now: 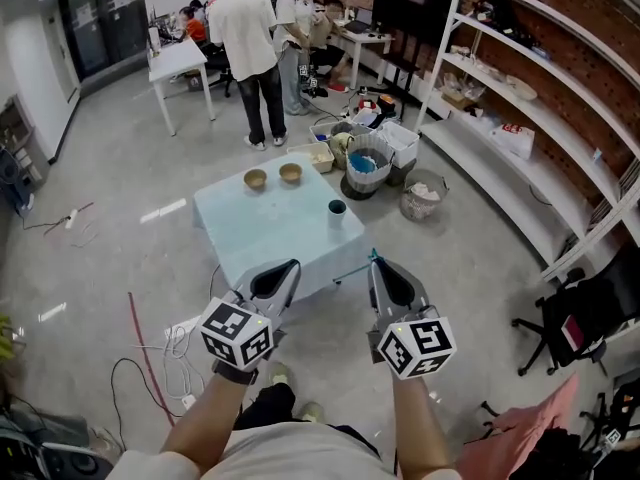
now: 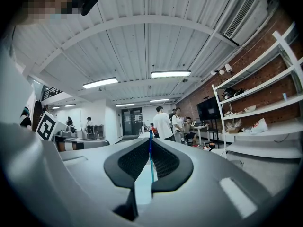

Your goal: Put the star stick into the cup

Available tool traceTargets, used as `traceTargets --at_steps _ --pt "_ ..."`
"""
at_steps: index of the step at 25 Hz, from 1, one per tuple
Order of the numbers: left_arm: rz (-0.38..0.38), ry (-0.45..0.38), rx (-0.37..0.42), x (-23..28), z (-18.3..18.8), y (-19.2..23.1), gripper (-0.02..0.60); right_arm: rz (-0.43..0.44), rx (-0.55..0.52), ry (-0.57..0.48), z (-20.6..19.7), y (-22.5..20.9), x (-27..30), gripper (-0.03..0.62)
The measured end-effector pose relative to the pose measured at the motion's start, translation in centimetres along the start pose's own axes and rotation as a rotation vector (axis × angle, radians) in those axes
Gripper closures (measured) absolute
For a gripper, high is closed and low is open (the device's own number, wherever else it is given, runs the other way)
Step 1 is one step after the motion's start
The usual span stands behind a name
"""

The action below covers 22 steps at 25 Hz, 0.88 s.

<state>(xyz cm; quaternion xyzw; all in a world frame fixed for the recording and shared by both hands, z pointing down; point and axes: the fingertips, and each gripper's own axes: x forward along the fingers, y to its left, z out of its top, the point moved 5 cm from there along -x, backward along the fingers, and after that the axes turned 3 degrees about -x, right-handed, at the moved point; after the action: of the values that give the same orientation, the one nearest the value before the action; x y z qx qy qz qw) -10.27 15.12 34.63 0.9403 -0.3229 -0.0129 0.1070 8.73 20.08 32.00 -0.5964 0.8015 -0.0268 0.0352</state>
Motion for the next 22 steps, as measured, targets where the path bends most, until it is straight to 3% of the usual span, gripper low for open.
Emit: traceTargets --at_steps 10,22 --pt "-0.025 0.011 -0.009 5.0 -0.8 3.8 0.575 -0.038 -0.006 0.031 -1.3 -3.0 4.6 0.568" --pt "-0.081 0.037 -0.025 14.2 0.0 14.3 0.575 -0.123 0.004 0.062 -2.8 -7.5 16.5 0.568"
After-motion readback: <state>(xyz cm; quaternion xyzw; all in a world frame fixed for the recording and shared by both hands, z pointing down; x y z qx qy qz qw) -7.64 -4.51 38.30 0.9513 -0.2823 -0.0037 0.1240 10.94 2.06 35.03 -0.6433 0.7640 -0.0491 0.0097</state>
